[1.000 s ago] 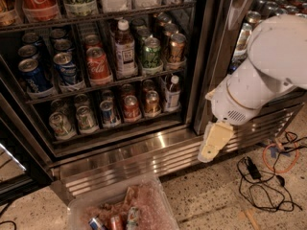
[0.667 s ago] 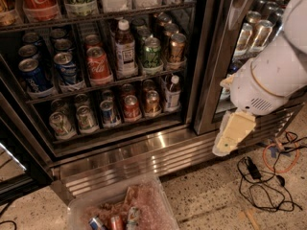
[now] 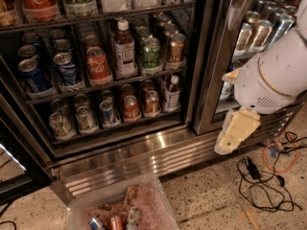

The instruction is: Pick 7up can from bottom shelf of fridge

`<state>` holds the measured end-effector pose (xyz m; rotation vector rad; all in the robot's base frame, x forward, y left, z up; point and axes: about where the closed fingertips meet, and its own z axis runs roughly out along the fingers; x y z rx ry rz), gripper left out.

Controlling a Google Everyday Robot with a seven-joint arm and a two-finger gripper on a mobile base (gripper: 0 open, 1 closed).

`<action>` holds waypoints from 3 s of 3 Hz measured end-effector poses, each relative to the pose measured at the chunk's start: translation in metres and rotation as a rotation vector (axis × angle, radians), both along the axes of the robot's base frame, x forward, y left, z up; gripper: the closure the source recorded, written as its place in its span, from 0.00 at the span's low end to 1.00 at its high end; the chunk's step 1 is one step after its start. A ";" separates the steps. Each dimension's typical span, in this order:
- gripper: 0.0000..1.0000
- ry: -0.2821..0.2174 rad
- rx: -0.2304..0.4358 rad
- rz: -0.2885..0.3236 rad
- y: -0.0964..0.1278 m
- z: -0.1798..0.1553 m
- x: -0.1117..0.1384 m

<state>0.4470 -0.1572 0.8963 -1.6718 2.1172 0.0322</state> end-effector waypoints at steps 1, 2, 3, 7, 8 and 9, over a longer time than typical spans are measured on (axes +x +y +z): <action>0.00 0.004 0.018 0.022 0.010 -0.019 0.007; 0.00 0.022 0.051 0.025 0.019 -0.049 0.018; 0.00 0.073 0.084 0.025 0.028 -0.083 0.028; 0.00 0.101 0.181 0.076 0.084 -0.148 0.050; 0.00 0.098 0.198 0.080 0.099 -0.161 0.058; 0.00 0.113 0.218 0.096 0.115 -0.180 0.063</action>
Offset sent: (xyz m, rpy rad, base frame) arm 0.0342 0.0282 -0.0882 0.0936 0.0476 0.0253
